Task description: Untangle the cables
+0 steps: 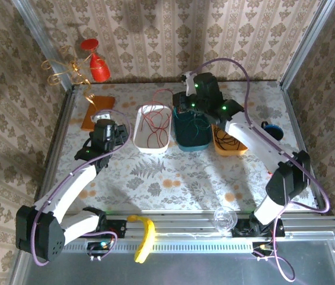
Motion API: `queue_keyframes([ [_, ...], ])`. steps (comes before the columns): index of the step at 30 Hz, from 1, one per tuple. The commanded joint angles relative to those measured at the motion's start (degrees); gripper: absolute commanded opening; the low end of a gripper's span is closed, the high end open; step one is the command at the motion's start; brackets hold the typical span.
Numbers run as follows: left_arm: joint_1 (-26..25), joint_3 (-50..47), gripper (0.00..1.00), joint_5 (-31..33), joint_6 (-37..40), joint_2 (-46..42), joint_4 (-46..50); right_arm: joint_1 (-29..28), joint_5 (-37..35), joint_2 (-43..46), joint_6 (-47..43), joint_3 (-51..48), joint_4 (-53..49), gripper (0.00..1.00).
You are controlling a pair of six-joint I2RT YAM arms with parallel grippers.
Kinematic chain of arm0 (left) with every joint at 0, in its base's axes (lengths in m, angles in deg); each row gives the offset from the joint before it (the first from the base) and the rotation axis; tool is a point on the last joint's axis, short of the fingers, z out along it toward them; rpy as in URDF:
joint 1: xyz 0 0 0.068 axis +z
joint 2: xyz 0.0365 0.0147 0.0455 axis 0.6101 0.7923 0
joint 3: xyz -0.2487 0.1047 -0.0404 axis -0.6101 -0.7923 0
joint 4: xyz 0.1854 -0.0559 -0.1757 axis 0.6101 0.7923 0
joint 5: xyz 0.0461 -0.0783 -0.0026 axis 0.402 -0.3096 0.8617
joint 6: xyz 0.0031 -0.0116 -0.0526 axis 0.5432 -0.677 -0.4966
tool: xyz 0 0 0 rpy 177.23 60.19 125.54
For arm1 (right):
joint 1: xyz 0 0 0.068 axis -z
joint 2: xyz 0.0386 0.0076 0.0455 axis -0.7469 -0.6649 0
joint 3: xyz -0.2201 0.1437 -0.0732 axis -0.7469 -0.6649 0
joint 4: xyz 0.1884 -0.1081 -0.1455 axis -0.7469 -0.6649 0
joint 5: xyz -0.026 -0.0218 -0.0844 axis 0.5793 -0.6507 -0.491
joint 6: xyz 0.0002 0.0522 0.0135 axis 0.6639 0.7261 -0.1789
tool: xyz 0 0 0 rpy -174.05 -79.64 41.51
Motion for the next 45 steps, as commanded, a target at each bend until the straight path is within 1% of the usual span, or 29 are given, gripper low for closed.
queue_keyframes([
  [1, 0.31, -0.35, 0.86, -0.44, -0.86, -1.07, 1.79, 0.16, -2.18, -4.07, 2.38, 1.36, -0.36, 0.01],
  [4, 0.35, -0.17, 0.86, -0.53, -0.71, -1.06, 1.96, -0.43, -5.2, -7.95, 2.77, 2.93, -2.04, 0.02],
  [7, 0.4, 0.08, 0.86, -0.74, -0.44, -0.93, 2.04, -1.45, -8.95, -12.72, 2.49, 6.49, -4.99, 0.01],
  [12, 0.4, 0.51, 0.86, -1.53, -0.35, -0.46, 2.05, -2.72, -10.66, -20.82, 1.71, 11.79, -6.64, 0.01],
  [20, 0.31, 0.53, 0.86, -3.14, -1.38, 0.67, 1.8, -3.8, -13.08, -30.83, 0.76, 20.36, -8.66, 0.02],
  [24, -0.04, 0.62, 0.86, -3.83, -1.65, 1.26, 0.98, -4.97, -17.56, -34.21, -2.32, 24.77, -11.14, 0.03],
  [27, -0.39, 0.78, 0.86, -4.05, -1.62, 1.65, 0.43, -5.73, -24.11, -36.05, -4.09, 28.11, -13.52, 0.03],
  [29, -0.63, 0.88, 0.86, -4.19, -1.67, 1.92, 0.14, -5.65, -27.09, -37.19, -3.99, 30.47, -16.08, 0.05],
  [30, -0.74, 1.01, 0.86, -4.3, -1.61, 2.09, 0.03, -5.55, -27.29, -37.93, -4.27, 31.97, -16.94, 0.06],
  [32, -0.92, 1.27, 0.86, -4.31, -1.43, 2.34, -0.14, -5.47, -26.79, -39.92, -4.69, 35.8, -19.73, 0.12],
  [33, -1.01, 1.39, 0.86, -4.27, -1.32, 2.45, -0.23, -5.56, -26.46, -41.14, -5.09, 37.95, -21.61, 0.16],
  [34, -1.11, 1.48, 0.86, -4.27, -1.13, 2.52, -0.3, -5.64, -26.27, -42.09, -5.06, 39.73, -23.21, 0.25],
  [35, -1.15, 1.51, 0.86, -4.26, -1.0, 2.54, -0.26, -5.72, -26.1, -42.52, -4.85, 40.48, -24.1, 0.31],
  [37, -1.35, 1.67, 0.87, -3.99, -0.54, 2.37, -0.33, -5.73, -25.43, -41.77, -4.05, 40.07, -24.56, 0.39],
  [40, -1.36, 1.46, 0.87, -2.73, -0.11, 1.71, 0.02, -5.73, -24.71, -37.12, -3.31, 35.88, -21.91, 0.43],
  [42, -1.4, 1.0, 0.87, -1.75, 0.61, 0.82, -0.21, -5.65, -24.84, -31.29, -2.94, 29.94, -17.54, 0.44],
  [45, -1.36, 0.13, 0.87, 0.24, 2.29, -0.52, -0.49, -5.06, -25.48, -19.57, -2.76, 17.68, -8.4, 0.47],
])
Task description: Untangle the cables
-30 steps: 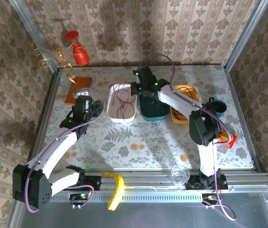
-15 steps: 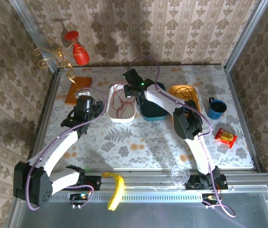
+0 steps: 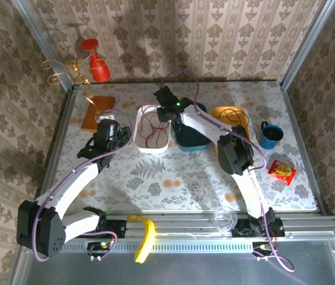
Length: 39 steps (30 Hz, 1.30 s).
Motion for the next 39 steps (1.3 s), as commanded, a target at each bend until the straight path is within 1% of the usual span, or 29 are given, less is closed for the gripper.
queue_keyframes([
  [1, -0.42, -0.52, 0.88, 4.13, 2.63, -2.96, -1.22, 0.71, -2.54, 16.27, 0.96, -9.41, 10.2, 0.49],
  [3, -0.44, -1.97, 0.91, 7.51, 3.53, -4.73, -1.75, 1.75, -4.52, 24.8, 0.8, -18.0, 14.59, 0.52],
  [4, -0.36, -3.01, 1.0, 9.74, 4.25, -5.91, -2.34, 2.45, -6.49, 29.65, 0.63, -23.18, 17.0, 0.58],
  [5, -0.2, -4.03, 1.0, 11.94, 5.01, -7.05, -2.9, 3.02, -8.67, 33.92, 0.34, -28.0, 19.2, 0.65],
  [6, 0.03, -5.18, 1.0, 14.23, 6.09, -8.33, -3.95, 4.15, -10.98, 38.77, -0.41, -33.58, 21.8, 0.77],
  [7, 0.31, -6.61, 1.0, 16.09, 7.89, -9.73, -5.37, 5.26, -13.14, 43.55, -1.29, -39.04, 23.81, 0.91],
  [8, 0.69, -7.8, 1.0, 17.69, 9.35, -10.71, -6.55, 6.47, -15.36, 46.76, -2.32, -43.42, 25.01, 1.0],
  [10, 2.39, -9.81, 1.0, 20.23, 11.83, -11.95, -8.56, 9.42, -18.57, 55.89, -6.31, -54.04, 29.72, 1.0],
  [12, 4.5, -11.18, 1.0, 22.81, 12.81, -11.74, -9.74, 11.2, -21.56, 62.14, -11.69, -64.15, 35.99, 1.0],
  [14, 6.65, -13.34, 1.0, 24.6, 13.73, -10.55, -12.15, 12.71, -21.7, 67.12, -17.9, -72.67, 41.78, 1.0],
  [16, 8.0, -18.06, 1.0, 24.98, 17.93, -8.83, -20.96, 14.32, -21.92, 70.27, -22.29, -80.37, 47.48, 1.0],
  [18, 9.18, -20.59, 1.0, 25.11, 19.79, -6.04, -26.18, 17.31, -22.0, 70.85, -18.74, -83.85, 47.58, 1.0],
  [20, 10.18, -19.89, 1.0, 25.74, 19.04, -1.99, -25.94, 19.95, -21.25, 69.47, -15.4, -87.99, 51.83, 1.0],
  [23, 10.74, -18.87, 1.0, 25.22, 17.57, 5.47, -28.79, 22.61, -21.09, 63.2, -14.37, -93.04, 63.55, 1.0],
  [24, 10.83, -19.14, 1.0, 23.67, 17.82, 8.1, -31.85, 23.11, -21.52, 60.81, -14.37, -93.32, 65.42, 1.0],
  [25, 10.96, -18.49, 1.0, 22.09, 19.83, 10.05, -34.47, 23.63, -21.47, 57.73, -14.88, -93.63, 68.18, 1.0],
  [26, 10.67, -17.36, 1.0, 20.66, 20.74, 11.91, -34.98, 23.71, -22.88, 54.96, -16.23, -93.03, 71.29, 1.0],
  [27, 10.66, -17.4, 1.0, 19.51, 23.38, 13.92, -39.87, 24.1, -21.04, 53.3, -16.98, -92.3, 72.34, 1.0],
  [29, 10.7, -17.01, 1.0, 16.32, 26.62, 16.56, -45.53, 25.57, -17.68, 49.51, -18.64, -92.25, 79.74, 1.0],
  [30, 10.89, -16.74, 1.0, 15.99, 27.39, 18.16, -48.43, 26.7, -15.73, 46.88, -16.48, -92.18, 82.3, 1.0],
  [31, 11.23, -16.44, 1.0, 15.11, 27.96, 19.21, -50.24, 27.73, -12.31, 43.56, -16.28, -92.2, 84.48, 1.0],
  [32, 11.84, -15.93, 1.0, 13.71, 28.1, 20.1, -51.24, 28.15, -10.03, 41.25, -18.01, -91.6, 87.29, 1.0],
  [33, 12.63, -15.66, 1.0, 11.49, 27.65, 21.02, -51.81, 28.81, -8.04, 42.58, -16.79, -89.95, 82.11, 1.0],
  [34, 13.44, -15.91, 1.0, 8.9, 27.76, 22.11, -53.76, 30.47, -5.18, 43.19, -15.33, -89.72, 79.52, 1.0],
  [35, 14.21, -16.67, 1.0, 7.6, 28.55, 23.87, -57.29, 32.29, -1.52, 42.54, -14.81, -91.14, 82.57, 1.0],
  [36, 14.7, -15.93, 1.0, 6.64, 27.19, 23.87, -55.36, 33.99, 3.72, 41.0, -14.53, -92.4, 84.96, 1.0],
  [37, 15.75, -15.58, 1.0, 4.2, 26.03, 23.21, -52.91, 34.75, 5.63, 38.11, -14.83, -93.39, 91.59, 1.0],
  [38, 16.8, -16.63, 1.0, 2.91, 26.1, 23.48, -55.75, 34.88, 6.47, 38.95, -14.9, -92.82, 89.86, 1.0],
  [39, 17.46, -17.54, 1.0, 1.26, 24.78, 22.6, -55.7, 35.33, 8.21, 40.47, -14.75, -90.28, 81.99, 1.0],
])
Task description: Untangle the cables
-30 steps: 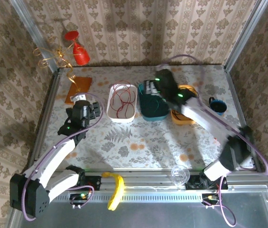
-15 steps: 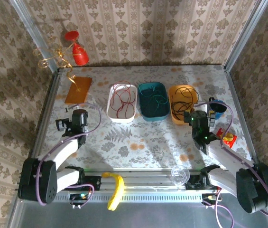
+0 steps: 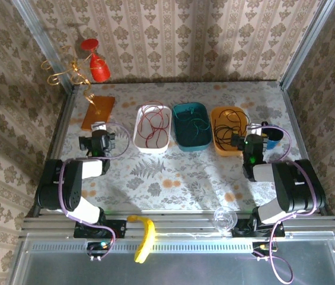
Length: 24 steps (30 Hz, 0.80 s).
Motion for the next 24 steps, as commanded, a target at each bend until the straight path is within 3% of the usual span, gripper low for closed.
queue_keyframes([
  [1, 2.58, -1.81, 1.0, -9.26, -0.82, -0.95, -6.85, 1.13, 10.59, -0.76, 0.74, 2.48, -0.66, 1.0],
  [3, 3.87, -4.49, 1.0, -15.97, -0.69, -0.31, -11.32, 1.01, 11.29, -0.36, 0.28, 2.49, -0.99, 1.0],
  [5, 4.42, -6.82, 1.0, -15.47, -0.02, 2.84, -19.77, 1.01, 11.18, -0.74, 0.2, 2.26, 0.19, 1.0],
  [6, 5.15, -6.03, 1.0, -16.37, -2.38, 0.65, -14.0, 1.01, 11.11, -0.46, 0.29, 2.38, -0.77, 1.0],
  [8, 5.11, -6.8, 1.0, -16.02, -0.94, 2.3, -18.91, 0.71, 10.6, -0.52, 0.07, 2.31, -0.27, 1.0],
  [24, 5.18, -6.41, 1.0, -16.24, -1.3, 1.82, -17.49, 1.7, 12.87, -1.11, 0.38, 3.31, -1.75, 1.0],
])
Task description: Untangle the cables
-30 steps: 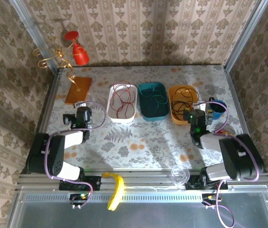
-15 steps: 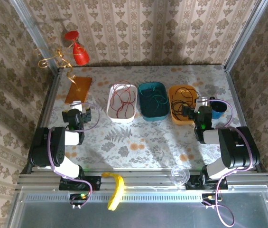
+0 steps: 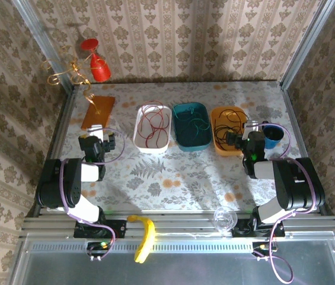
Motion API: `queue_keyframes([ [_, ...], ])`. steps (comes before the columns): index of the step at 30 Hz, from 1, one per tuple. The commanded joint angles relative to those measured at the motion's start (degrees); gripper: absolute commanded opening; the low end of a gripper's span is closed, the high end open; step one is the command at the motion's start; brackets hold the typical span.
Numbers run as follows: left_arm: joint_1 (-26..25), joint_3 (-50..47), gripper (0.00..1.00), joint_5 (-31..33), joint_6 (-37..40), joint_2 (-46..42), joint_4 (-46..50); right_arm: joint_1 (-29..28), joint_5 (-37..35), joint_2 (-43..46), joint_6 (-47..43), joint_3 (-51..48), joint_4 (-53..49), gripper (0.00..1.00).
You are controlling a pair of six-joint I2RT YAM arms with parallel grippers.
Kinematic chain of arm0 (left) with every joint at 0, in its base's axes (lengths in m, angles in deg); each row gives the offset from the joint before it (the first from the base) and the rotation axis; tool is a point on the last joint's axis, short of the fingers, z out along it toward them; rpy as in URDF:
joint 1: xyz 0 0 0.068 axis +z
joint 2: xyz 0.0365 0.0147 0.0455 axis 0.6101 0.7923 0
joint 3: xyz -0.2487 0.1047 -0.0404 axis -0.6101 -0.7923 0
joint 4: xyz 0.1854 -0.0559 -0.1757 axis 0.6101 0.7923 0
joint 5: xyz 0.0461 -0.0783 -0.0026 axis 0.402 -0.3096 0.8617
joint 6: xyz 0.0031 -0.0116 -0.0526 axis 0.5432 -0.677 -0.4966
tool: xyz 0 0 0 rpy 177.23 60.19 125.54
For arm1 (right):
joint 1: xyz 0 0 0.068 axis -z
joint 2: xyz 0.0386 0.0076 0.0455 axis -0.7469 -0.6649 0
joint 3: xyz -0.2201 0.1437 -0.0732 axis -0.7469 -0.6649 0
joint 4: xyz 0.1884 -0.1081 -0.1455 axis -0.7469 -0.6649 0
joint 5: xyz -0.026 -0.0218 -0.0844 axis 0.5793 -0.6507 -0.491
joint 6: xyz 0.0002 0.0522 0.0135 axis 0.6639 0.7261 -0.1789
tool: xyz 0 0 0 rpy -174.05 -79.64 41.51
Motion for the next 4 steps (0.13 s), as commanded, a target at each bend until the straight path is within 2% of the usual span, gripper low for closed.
queue_keyframes([
  [1, 0.33, -0.02, 1.0, -0.82, -0.79, 0.26, -1.77, 0.53, 2.04, -0.52, 0.11, 0.89, 0.03, 1.0],
  [4, 0.33, -0.01, 0.94, -0.79, -0.8, 0.26, -1.78, 0.45, 2.35, -0.15, 0.0, 0.33, 0.73, 1.0],
])
